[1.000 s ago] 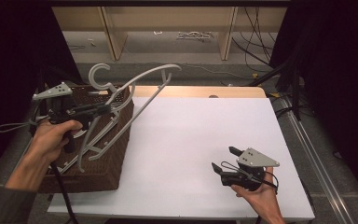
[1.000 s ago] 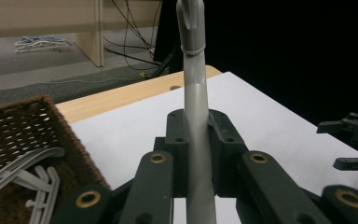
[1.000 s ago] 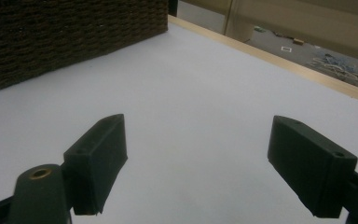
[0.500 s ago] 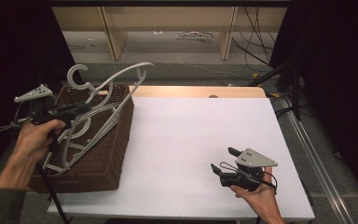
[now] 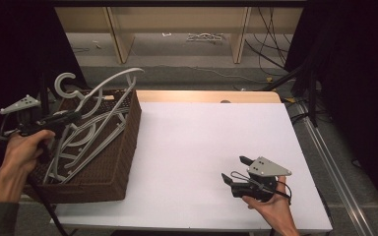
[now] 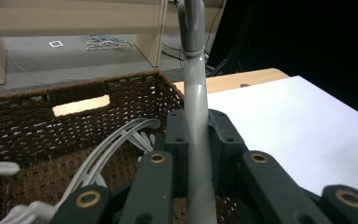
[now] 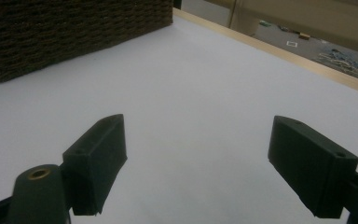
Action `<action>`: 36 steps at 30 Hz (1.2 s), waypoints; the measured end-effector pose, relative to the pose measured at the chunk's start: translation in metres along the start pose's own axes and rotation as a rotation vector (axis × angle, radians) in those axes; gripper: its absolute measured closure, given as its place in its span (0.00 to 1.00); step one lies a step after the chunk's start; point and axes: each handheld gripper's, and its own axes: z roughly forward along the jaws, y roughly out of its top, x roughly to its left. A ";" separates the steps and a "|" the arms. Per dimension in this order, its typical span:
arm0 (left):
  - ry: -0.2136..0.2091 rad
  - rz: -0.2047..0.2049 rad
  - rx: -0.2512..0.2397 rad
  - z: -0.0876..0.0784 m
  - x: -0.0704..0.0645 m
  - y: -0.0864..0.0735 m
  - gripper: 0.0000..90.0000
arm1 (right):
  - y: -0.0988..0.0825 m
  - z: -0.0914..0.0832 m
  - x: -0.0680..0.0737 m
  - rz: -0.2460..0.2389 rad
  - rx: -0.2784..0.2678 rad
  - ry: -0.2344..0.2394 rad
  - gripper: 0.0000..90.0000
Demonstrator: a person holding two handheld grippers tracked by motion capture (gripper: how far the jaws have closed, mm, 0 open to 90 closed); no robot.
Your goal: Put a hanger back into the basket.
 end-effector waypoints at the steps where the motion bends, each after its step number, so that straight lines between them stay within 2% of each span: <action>1: 0.001 0.001 -0.001 -0.001 0.001 -0.002 0.88 | 0.000 0.000 0.000 0.000 0.001 0.001 0.22; 3: 0.001 0.007 0.006 -0.003 0.005 -0.005 0.88 | 0.000 0.000 0.000 0.001 0.002 0.001 0.22; 12: 0.007 -0.015 0.016 -0.009 0.019 -0.019 0.88 | -0.001 0.001 0.001 -0.004 0.001 0.002 0.22; 16: 0.023 -0.021 0.025 -0.011 0.025 -0.025 0.88 | -0.001 0.001 0.001 -0.005 0.012 0.011 0.22; 21: 0.018 -0.001 0.049 -0.013 0.033 -0.036 0.88 | -0.001 0.001 0.000 -0.007 0.017 0.012 0.22; 26: 0.038 -0.030 0.054 -0.015 0.040 -0.043 0.88 | -0.001 0.002 0.000 -0.004 0.017 0.012 0.22; 29: 0.042 -0.025 0.074 -0.015 0.042 -0.047 0.88 | -0.001 0.002 -0.001 -0.005 0.013 0.011 0.22; 30: 0.031 -0.008 0.067 -0.014 0.045 -0.048 0.88 | -0.001 0.001 -0.002 0.000 0.016 0.009 0.22; 31: 0.040 -0.028 0.073 -0.015 0.044 -0.050 0.88 | -0.002 0.001 -0.003 0.000 0.014 0.006 0.22; 32: 0.028 -0.010 0.067 -0.014 0.046 -0.051 0.88 | -0.002 0.000 -0.004 0.005 0.013 0.004 0.22; 34: 0.016 -0.009 0.078 -0.014 0.047 -0.054 0.88 | -0.002 0.000 -0.005 0.007 0.013 0.001 0.22; 35: 0.008 0.007 0.077 -0.015 0.049 -0.054 0.88 | -0.002 0.000 -0.005 0.009 0.012 -0.001 0.22; 36: 0.004 -0.005 0.070 -0.016 0.049 -0.055 0.88 | -0.002 -0.001 -0.005 0.009 0.012 -0.002 0.22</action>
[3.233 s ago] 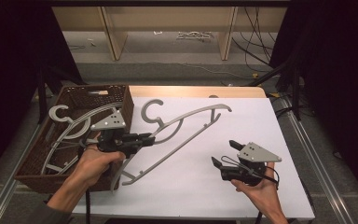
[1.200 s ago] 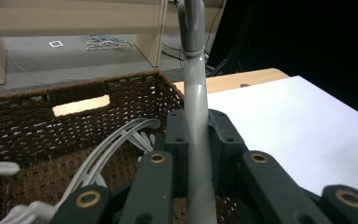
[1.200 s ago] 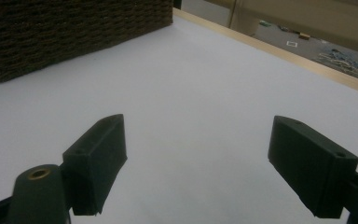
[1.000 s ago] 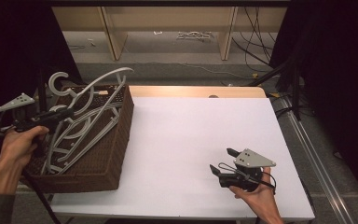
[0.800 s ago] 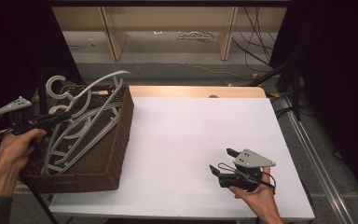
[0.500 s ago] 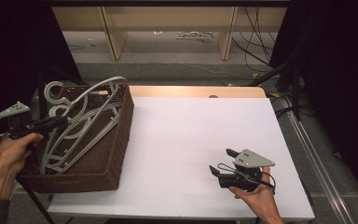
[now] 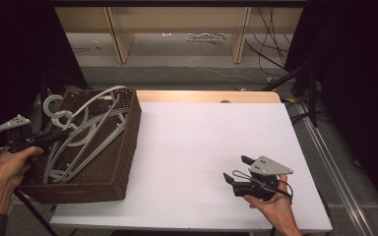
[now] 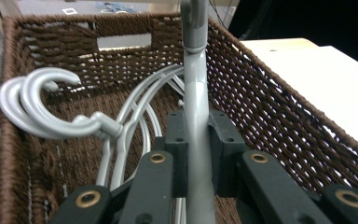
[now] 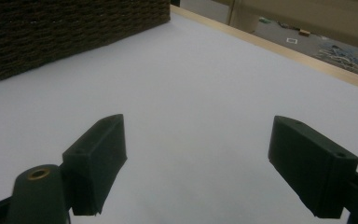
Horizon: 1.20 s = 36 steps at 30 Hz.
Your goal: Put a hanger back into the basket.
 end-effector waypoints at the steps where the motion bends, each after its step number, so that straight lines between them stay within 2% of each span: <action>1: -0.002 0.006 0.001 -0.001 0.001 -0.001 0.88 | 0.000 0.000 0.000 0.001 -0.001 0.000 0.22; 2: -0.014 0.018 -0.003 -0.001 0.002 -0.001 0.88 | 0.000 0.000 0.000 0.001 -0.001 0.000 0.22; 3: -0.018 0.005 0.002 -0.001 0.002 -0.002 0.88 | 0.000 0.001 0.000 0.002 -0.008 -0.004 0.22; 4: -0.036 0.028 0.001 0.001 0.004 -0.003 0.88 | 0.000 0.000 0.000 0.002 0.001 0.000 0.22; 6: -0.033 0.017 0.037 0.005 0.002 -0.005 0.88 | 0.000 0.000 0.000 0.000 0.003 0.000 0.22; 7: -0.027 -0.017 0.059 0.008 -0.002 -0.007 0.88 | 0.000 0.000 0.000 0.002 0.002 0.000 0.22; 9: -0.026 -0.045 0.083 0.012 -0.004 -0.008 0.88 | 0.000 0.000 0.000 -0.001 0.004 0.000 0.22; 11: -0.026 -0.056 0.118 0.015 -0.004 -0.009 0.88 | 0.000 0.000 0.000 -0.001 0.002 0.000 0.22; 13: -0.041 -0.074 0.121 0.016 -0.002 -0.013 0.88 | 0.000 0.000 0.000 0.000 0.004 0.001 0.22; 14: -0.030 -0.077 0.130 0.016 -0.002 -0.014 0.88 | -0.001 0.001 -0.001 0.000 0.005 0.002 0.22; 15: -0.037 -0.081 0.124 0.018 -0.001 -0.016 0.88 | -0.001 0.001 -0.001 -0.002 0.005 0.000 0.22; 16: -0.034 -0.076 0.146 0.021 -0.002 -0.017 0.88 | -0.001 0.001 -0.001 -0.001 0.006 0.000 0.22; 19: -0.039 -0.070 0.173 0.029 -0.004 -0.019 0.88 | -0.001 0.001 -0.001 -0.002 0.006 -0.001 0.22; 21: -0.021 -0.063 0.208 0.031 -0.005 -0.018 0.88 | -0.001 0.001 -0.001 0.000 0.006 0.001 0.22; 24: 0.019 -0.065 0.220 0.032 -0.003 -0.017 0.88 | -0.002 0.001 -0.001 -0.001 0.014 0.000 0.22; 25: 0.073 -0.040 0.231 0.032 -0.001 -0.017 0.87 | -0.001 0.000 -0.001 -0.002 0.024 -0.002 0.22; 26: 0.095 -0.007 0.261 0.032 0.002 -0.016 0.85 | -0.001 0.001 -0.002 0.001 0.025 -0.001 0.22; 27: 0.111 -0.010 0.256 0.035 0.002 -0.017 0.84 | -0.002 0.002 -0.001 0.003 0.014 0.001 0.22; 28: 0.132 0.001 0.274 0.035 0.003 -0.017 0.82 | -0.001 0.001 -0.001 0.002 0.026 0.000 0.22; 29: 0.149 0.026 0.270 0.038 0.004 -0.018 0.80 | -0.001 0.001 -0.001 0.000 0.025 0.000 0.22; 30: 0.164 0.020 0.288 0.039 0.004 -0.018 0.79 | -0.001 0.001 -0.001 0.001 0.017 0.003 0.22; 33: 0.166 0.125 0.283 0.039 0.011 -0.016 0.77 | -0.001 0.001 -0.002 0.004 0.015 0.002 0.22; 34: 0.183 0.080 0.264 0.040 0.008 -0.017 0.76 | -0.002 0.001 -0.003 0.004 0.015 0.002 0.22; 35: 0.207 0.134 0.279 0.038 0.011 -0.015 0.77 | -0.002 0.001 -0.003 0.004 0.016 0.002 0.22; 36: 0.254 0.081 0.292 0.035 0.006 -0.017 0.76 | -0.002 0.001 -0.003 0.004 0.015 0.002 0.22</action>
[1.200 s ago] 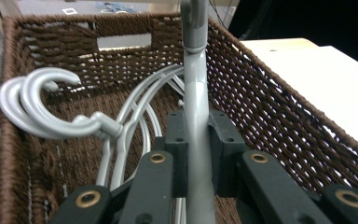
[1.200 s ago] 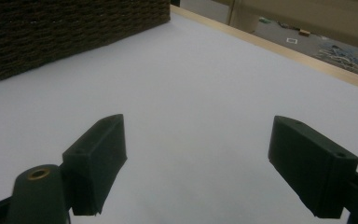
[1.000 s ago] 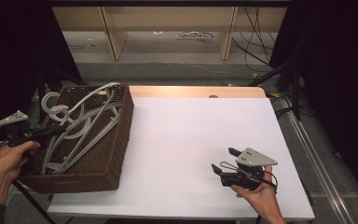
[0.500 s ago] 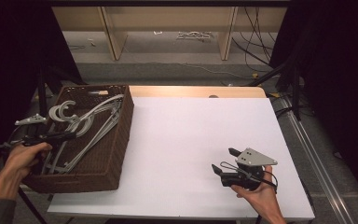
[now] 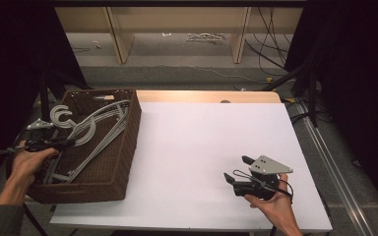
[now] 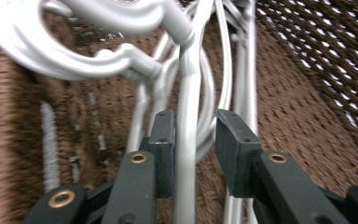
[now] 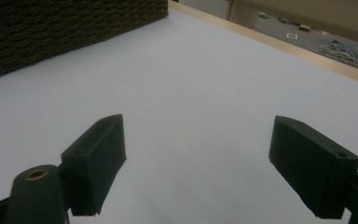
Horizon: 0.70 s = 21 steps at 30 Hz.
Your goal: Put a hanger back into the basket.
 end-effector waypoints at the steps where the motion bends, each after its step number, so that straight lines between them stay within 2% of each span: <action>1: -0.005 0.010 0.009 -0.002 0.002 0.002 0.73 | 0.000 0.000 0.000 0.000 0.000 0.000 0.22; 2: -0.008 0.005 -0.017 -0.003 0.003 0.002 0.70 | 0.000 0.000 0.000 0.000 0.001 0.001 0.22; 4: 0.008 -0.044 -0.029 -0.010 0.001 0.003 0.66 | 0.000 0.000 0.000 0.000 0.001 0.001 0.22; 5: -0.009 -0.010 -0.048 -0.012 0.003 0.005 0.65 | 0.000 0.000 0.000 0.000 0.001 0.000 0.22; 6: 0.000 -0.045 -0.062 -0.014 0.000 0.005 0.64 | 0.000 0.000 0.000 0.000 -0.001 -0.002 0.22; 9: 0.002 -0.072 -0.091 -0.021 -0.007 0.009 0.57 | 0.000 0.000 0.000 0.001 0.001 0.000 0.22; 10: 0.002 -0.099 -0.101 -0.023 -0.011 0.011 0.54 | 0.000 0.000 0.000 0.001 0.000 0.000 0.22; 13: -0.016 -0.116 -0.132 -0.028 -0.024 0.017 0.47 | 0.000 0.000 0.000 0.002 -0.003 -0.002 0.22; 21: -0.054 -0.081 -0.233 -0.052 -0.070 0.031 0.34 | 0.001 0.000 0.001 0.002 -0.013 -0.007 0.21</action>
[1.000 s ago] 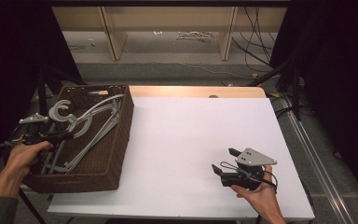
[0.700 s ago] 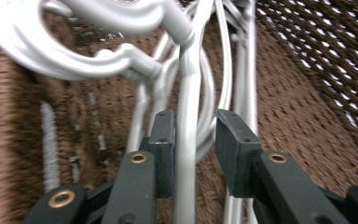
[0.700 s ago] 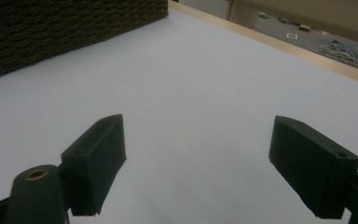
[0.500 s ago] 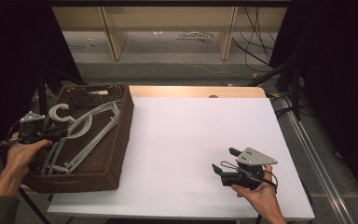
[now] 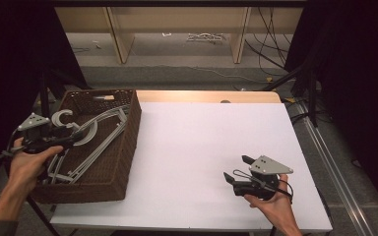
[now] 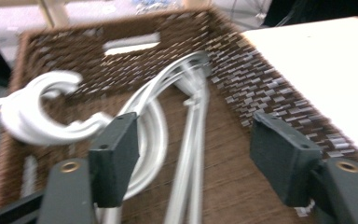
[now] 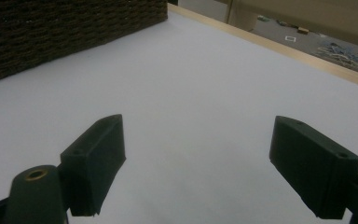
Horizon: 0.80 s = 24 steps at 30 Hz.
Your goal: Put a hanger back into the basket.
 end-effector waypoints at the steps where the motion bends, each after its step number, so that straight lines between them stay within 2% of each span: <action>1: -0.016 -0.006 -0.021 -0.002 -0.006 0.000 0.32 | 0.000 0.000 0.000 0.000 -0.001 0.000 0.21; 3: -0.050 -0.031 -0.056 -0.004 -0.018 0.001 0.30 | 0.000 0.000 0.001 0.000 -0.004 -0.002 0.21; 5: -0.069 -0.036 -0.072 -0.004 -0.030 0.000 0.26 | 0.000 0.000 0.001 0.001 -0.006 0.001 0.20; 8: -0.099 -0.005 -0.085 -0.004 -0.046 -0.001 0.26 | 0.000 0.000 0.002 0.012 -0.007 0.007 0.20; 10: -0.109 0.001 -0.100 -0.006 -0.058 -0.001 0.24 | 0.001 0.000 0.002 0.012 -0.012 0.001 0.20; 15: -0.166 0.014 -0.138 -0.007 -0.083 -0.003 0.21 | 0.001 0.000 0.002 0.029 -0.025 0.005 0.19; 19: -0.187 0.031 -0.162 -0.004 -0.100 -0.007 0.20 | 0.001 -0.001 0.003 0.031 -0.033 0.008 0.19; 22: -0.209 0.036 -0.156 -0.002 -0.111 -0.011 0.20 | 0.001 0.001 0.003 0.025 -0.039 0.012 0.19; 24: -0.225 0.059 -0.155 0.001 -0.118 -0.014 0.20 | 0.001 0.001 0.004 0.018 -0.039 0.017 0.19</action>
